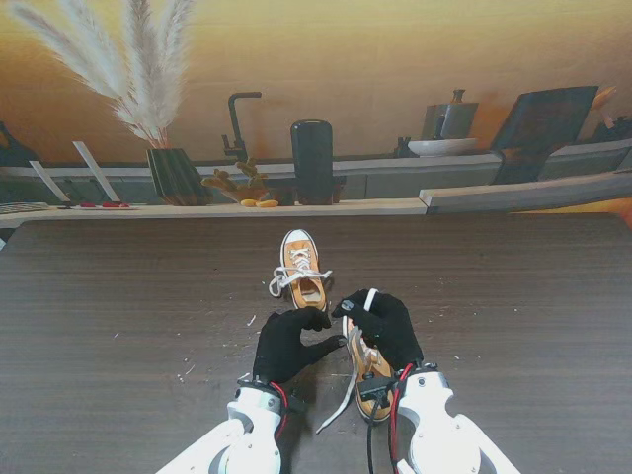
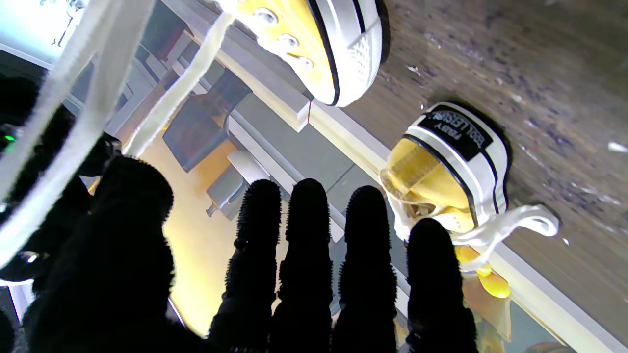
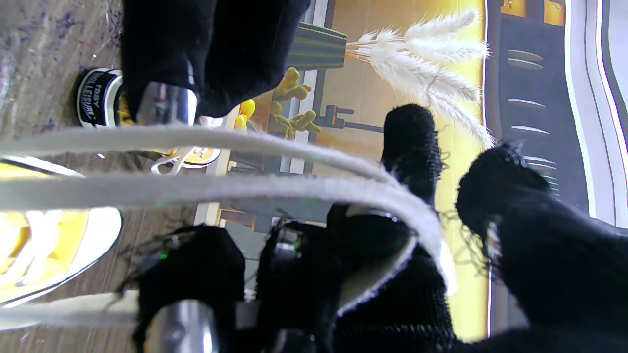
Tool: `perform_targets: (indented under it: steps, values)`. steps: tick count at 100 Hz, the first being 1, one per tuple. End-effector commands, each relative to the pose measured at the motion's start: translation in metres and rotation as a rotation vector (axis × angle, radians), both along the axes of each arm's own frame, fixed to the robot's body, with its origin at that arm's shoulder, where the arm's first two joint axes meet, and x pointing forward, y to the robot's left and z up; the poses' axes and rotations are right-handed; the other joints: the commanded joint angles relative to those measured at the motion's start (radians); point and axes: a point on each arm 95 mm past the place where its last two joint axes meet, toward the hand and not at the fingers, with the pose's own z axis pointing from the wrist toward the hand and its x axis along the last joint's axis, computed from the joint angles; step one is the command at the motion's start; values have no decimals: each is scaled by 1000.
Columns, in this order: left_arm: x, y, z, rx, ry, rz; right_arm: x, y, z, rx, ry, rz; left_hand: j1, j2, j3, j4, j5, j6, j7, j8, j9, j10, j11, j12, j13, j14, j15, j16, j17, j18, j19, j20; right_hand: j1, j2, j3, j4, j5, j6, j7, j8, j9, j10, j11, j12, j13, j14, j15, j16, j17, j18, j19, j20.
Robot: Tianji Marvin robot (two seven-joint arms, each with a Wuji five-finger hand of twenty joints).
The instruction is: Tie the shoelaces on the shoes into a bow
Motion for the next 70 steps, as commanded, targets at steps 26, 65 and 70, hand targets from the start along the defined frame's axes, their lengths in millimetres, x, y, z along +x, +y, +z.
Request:
perform_targets:
  steps: [26,65,70]
  values:
    - [-9,-8,-6,-32,33,-64,-1,1,0,-11,5,12,5,-32,-54,-26,34,-131,14,28,18,-28,21,19,29,-23,25,-11,8,1,33,-9,-3,7,-13,-26,-16,-22,25,-31,138,140,106,6,-23,-147,42,9,19,-9,286,-4]
    - [-23,-8,-3,-39,30,-107,-2,4,3,-7,-2,18,11,-35,-74,-32,27,-117,-37,10,5,-20,-5,8,18,-23,8,-15,-5,-1,16,-18,-5,9,-13,-26,-16,-22,29,-37,138,140,106,7,-23,-147,42,9,18,-7,286,-4]
    - [-23,-9,-3,-41,29,-108,-3,5,4,-6,-3,18,16,-30,-72,-31,26,-114,-44,7,5,-21,-6,8,18,-21,8,-15,-5,-1,16,-18,-5,9,-13,-26,-16,-22,29,-37,138,140,106,7,-23,-147,42,9,18,-7,286,-4]
